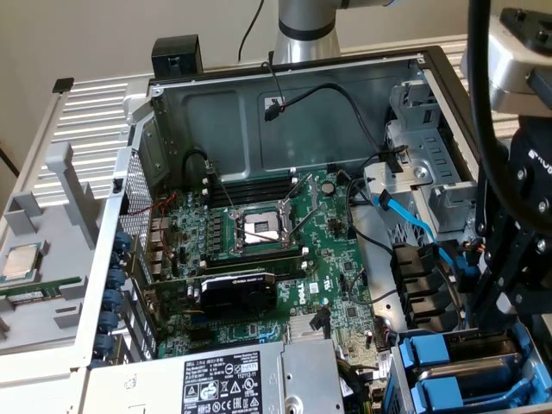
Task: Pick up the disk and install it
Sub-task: 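Insert the first disk wire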
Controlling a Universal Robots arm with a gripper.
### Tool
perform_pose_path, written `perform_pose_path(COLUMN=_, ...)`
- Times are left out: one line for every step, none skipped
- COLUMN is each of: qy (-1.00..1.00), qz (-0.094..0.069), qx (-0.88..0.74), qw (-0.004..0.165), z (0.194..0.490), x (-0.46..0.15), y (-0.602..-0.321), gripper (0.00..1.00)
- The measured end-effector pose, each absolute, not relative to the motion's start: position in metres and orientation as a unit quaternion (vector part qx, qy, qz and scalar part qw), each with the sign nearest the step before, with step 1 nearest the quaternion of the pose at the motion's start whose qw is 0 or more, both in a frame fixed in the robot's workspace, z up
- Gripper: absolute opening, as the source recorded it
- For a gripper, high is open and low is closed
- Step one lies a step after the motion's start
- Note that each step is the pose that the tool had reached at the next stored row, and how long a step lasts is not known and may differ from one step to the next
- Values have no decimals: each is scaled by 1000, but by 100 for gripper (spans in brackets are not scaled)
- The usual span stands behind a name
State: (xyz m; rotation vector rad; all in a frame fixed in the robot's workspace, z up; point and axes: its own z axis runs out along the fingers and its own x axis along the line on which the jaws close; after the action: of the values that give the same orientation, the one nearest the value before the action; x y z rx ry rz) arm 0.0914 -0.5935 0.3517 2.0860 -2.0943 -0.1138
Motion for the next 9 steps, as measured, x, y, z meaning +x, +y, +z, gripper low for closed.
perform_pose_path(qy=-705, qz=-38, qx=702, qw=90, z=352, x=91, y=-594, gripper=17)
perform_pose_path(qy=-705, qz=-38, qx=702, qw=90, z=351, x=91, y=-594, gripper=17)
perform_pose_path(qy=-705, qz=-38, qx=702, qw=89, z=351, x=91, y=-595, gripper=17)
perform_pose_path(qy=-705, qz=-38, qx=702, qw=89, z=351, x=91, y=-595, gripper=17)
perform_pose_path(qy=-705, qz=-38, qx=702, qw=89, z=351, x=91, y=-595, gripper=17)
perform_pose_path(qy=-706, qz=-37, qx=702, qw=88, z=350, x=91, y=-596, gripper=17)
perform_pose_path(qy=-706, qz=-37, qx=702, qw=87, z=350, x=91, y=-596, gripper=17)
perform_pose_path(qy=-707, qz=-36, qx=701, qw=85, z=350, x=91, y=-596, gripper=17)
perform_pose_path(qy=-707, qz=-35, qx=701, qw=84, z=350, x=91, y=-596, gripper=17)
